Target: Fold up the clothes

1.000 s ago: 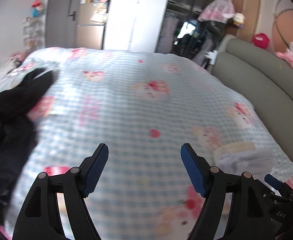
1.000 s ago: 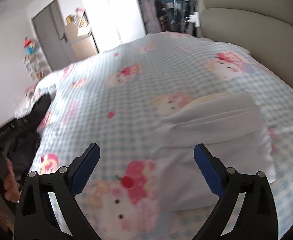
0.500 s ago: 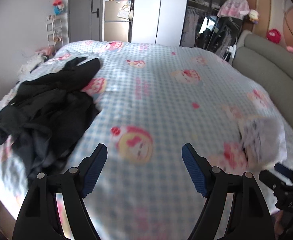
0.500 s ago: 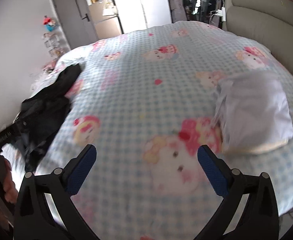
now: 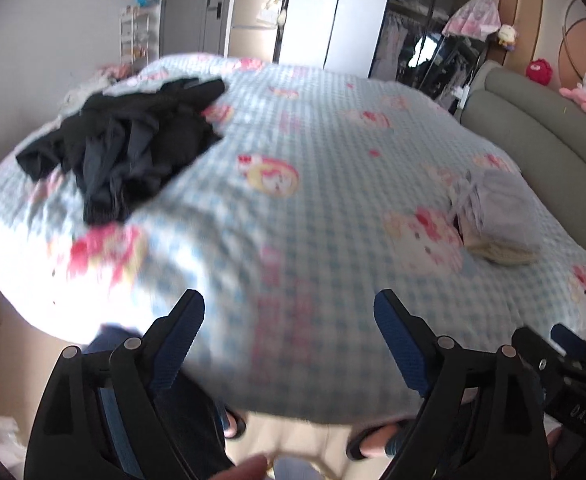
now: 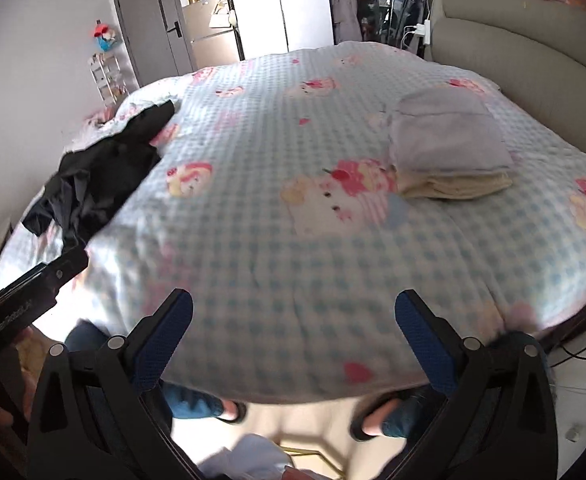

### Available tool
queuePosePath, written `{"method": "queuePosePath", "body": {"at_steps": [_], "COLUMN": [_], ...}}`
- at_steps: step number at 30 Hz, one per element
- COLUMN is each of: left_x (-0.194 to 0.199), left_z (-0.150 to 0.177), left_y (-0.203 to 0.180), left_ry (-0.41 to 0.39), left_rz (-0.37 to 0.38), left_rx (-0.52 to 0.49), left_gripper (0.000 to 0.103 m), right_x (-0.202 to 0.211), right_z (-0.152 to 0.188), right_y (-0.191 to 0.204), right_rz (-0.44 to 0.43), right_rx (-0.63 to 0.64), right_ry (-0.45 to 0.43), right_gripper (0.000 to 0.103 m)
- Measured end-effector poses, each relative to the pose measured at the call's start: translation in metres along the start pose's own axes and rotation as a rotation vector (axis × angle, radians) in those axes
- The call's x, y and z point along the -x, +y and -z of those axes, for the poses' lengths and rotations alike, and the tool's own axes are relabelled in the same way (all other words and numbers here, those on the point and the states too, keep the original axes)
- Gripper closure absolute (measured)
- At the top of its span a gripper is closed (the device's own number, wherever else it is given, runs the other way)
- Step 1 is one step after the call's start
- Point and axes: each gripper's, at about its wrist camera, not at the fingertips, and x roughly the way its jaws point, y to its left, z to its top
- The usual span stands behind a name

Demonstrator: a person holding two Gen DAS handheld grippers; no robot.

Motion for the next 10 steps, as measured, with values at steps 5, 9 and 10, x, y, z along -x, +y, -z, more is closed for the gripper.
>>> {"method": "queuePosePath", "body": {"at_steps": [5, 9, 10], "left_x": [-0.001, 0.006, 0.006], "left_z": [0.015, 0.017, 0.018], "left_y": [-0.011, -0.020, -0.022], "left_ry": [0.028, -0.009, -0.009], "left_rz": [0.009, 0.028, 0.033], "left_rx": [-0.030, -0.033, -0.028], "left_gripper": [0.014, 0.014, 0.014], "right_x": [0.001, 0.000, -0.002], "right_z": [0.015, 0.015, 0.015], "right_y": [-0.009, -0.010, -0.009], "right_rz": [-0.009, -0.019, -0.027], "right_rx": [-0.009, 0.006, 0.011], "right_ry": [0.010, 0.021, 0.032], "right_gripper": [0.001, 0.001, 0.001]}}
